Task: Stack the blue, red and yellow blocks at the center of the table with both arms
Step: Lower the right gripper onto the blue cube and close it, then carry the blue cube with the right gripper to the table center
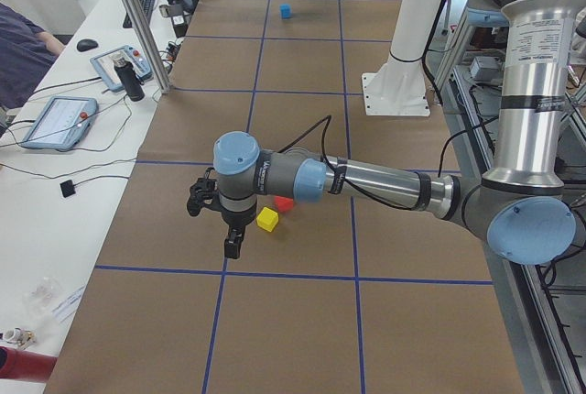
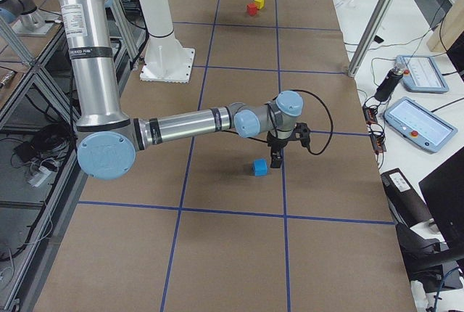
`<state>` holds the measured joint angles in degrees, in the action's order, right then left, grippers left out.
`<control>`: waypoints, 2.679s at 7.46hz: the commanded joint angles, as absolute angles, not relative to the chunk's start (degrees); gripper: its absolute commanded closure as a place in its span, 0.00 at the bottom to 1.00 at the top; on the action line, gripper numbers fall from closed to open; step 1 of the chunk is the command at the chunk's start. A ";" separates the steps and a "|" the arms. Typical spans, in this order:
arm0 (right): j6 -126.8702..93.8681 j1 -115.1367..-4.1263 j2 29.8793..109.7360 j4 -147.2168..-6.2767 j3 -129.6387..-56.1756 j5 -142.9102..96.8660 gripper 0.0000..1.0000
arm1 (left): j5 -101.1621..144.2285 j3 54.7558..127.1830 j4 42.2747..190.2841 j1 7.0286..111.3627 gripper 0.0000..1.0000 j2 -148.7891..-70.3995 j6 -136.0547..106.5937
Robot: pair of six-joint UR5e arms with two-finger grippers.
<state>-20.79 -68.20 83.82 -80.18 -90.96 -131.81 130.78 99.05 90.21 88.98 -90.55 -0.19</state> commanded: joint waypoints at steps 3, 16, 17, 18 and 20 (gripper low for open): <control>-20.65 -63.56 84.55 -75.32 -87.36 -131.84 0.01 | 130.78 99.05 90.44 88.95 0.00 -90.61 -0.18; -26.66 -57.95 47.35 -101.07 -80.46 -132.01 1.00 | 130.78 97.83 90.61 88.07 0.00 -90.70 -0.18; -36.38 -53.66 40.06 -100.90 -75.46 -131.14 1.00 | 130.78 97.74 90.53 87.98 0.00 -90.70 -0.18; -40.13 -50.92 34.07 -100.90 -71.41 -130.35 1.00 | 130.78 97.82 90.53 87.98 0.00 -90.70 -0.18; -49.60 -44.33 30.60 -100.55 -70.14 -127.29 1.00 | 130.78 97.74 90.44 87.98 0.00 -90.79 -0.26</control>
<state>-42.60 -48.87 33.81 -100.75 -71.57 -129.54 130.78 97.84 90.51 88.00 -90.72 -0.23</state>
